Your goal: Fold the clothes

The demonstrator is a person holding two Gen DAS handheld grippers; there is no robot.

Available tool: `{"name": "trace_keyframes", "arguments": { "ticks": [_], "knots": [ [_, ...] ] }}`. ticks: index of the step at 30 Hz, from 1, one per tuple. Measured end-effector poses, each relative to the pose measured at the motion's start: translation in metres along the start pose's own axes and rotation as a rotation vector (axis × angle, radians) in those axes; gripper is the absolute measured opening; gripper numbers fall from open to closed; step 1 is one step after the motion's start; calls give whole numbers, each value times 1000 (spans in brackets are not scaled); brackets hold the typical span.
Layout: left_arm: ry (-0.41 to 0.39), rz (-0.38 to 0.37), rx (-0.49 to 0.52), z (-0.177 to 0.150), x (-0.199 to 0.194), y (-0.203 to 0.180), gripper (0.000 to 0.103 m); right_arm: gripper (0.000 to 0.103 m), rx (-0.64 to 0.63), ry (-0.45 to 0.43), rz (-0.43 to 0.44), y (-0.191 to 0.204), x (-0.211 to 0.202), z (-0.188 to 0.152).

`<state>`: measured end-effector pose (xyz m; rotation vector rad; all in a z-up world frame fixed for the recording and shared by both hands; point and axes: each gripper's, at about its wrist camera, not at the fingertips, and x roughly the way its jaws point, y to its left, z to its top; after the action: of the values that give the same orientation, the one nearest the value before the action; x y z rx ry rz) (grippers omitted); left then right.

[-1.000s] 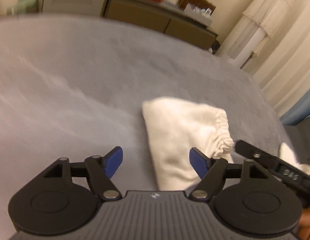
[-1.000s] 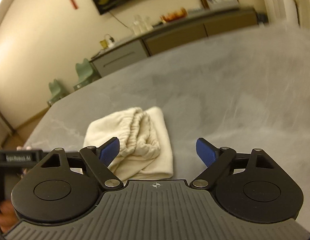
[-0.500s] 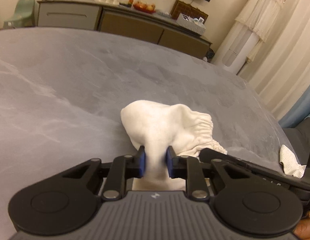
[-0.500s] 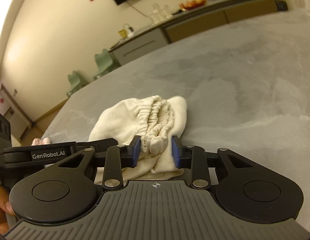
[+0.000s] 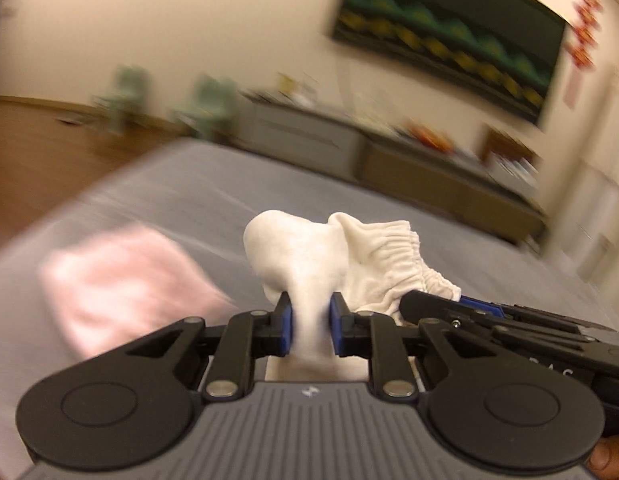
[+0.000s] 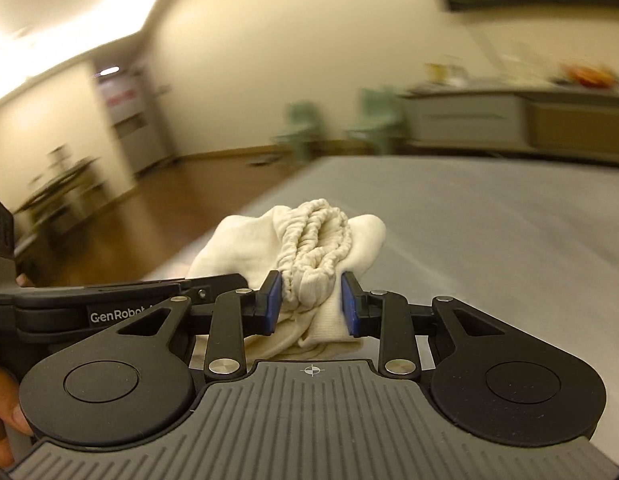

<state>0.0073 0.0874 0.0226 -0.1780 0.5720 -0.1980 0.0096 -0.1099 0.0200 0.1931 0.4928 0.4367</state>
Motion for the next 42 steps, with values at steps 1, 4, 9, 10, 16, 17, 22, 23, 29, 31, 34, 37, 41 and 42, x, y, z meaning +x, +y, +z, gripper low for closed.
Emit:
{"name": "trace_keyframes", "arguments": {
  "ticks": [1, 4, 9, 10, 16, 17, 22, 23, 29, 31, 34, 37, 41, 42],
  "knots": [
    [-23, 45, -19, 5, -3, 13, 19, 32, -30, 8, 33, 13, 17, 8],
    [-33, 166, -85, 13, 2, 47, 19, 32, -121, 40, 120, 52, 69, 29],
    [74, 285, -211, 9, 34, 95, 20, 32, -238, 154, 151, 90, 156, 24],
    [102, 293, -233, 4, 40, 102, 20, 32, -258, 180, 151, 95, 173, 21],
    [127, 296, -236, -3, 44, 113, 25, 33, -251, 237, 154, 87, 205, 7],
    [127, 297, -236, -4, 42, 113, 25, 33, -251, 243, 151, 84, 206, 6],
    [92, 317, -248, -2, 26, 107, 30, 47, -237, 269, 124, 77, 210, 10],
    [82, 322, -252, -1, 22, 105, 33, 55, -240, 265, 99, 78, 203, 12],
    [-37, 275, -162, 1, -16, 57, 79, 88, -192, 202, -81, 54, 115, 1],
    [11, 148, -75, -5, -15, 20, 81, 88, -157, 210, -170, 35, 81, -15],
    [98, -52, 61, -17, -13, -37, 84, 88, -77, 191, -337, 2, 13, -41],
    [207, -255, 258, -48, -12, -111, 84, 88, 57, 154, -498, -40, -67, -70],
    [271, -436, 535, -102, -28, -206, 84, 88, 216, 79, -776, -89, -179, -106],
    [287, -481, 600, -116, -33, -229, 84, 88, 255, 53, -850, -100, -207, -114]
  ]
}}
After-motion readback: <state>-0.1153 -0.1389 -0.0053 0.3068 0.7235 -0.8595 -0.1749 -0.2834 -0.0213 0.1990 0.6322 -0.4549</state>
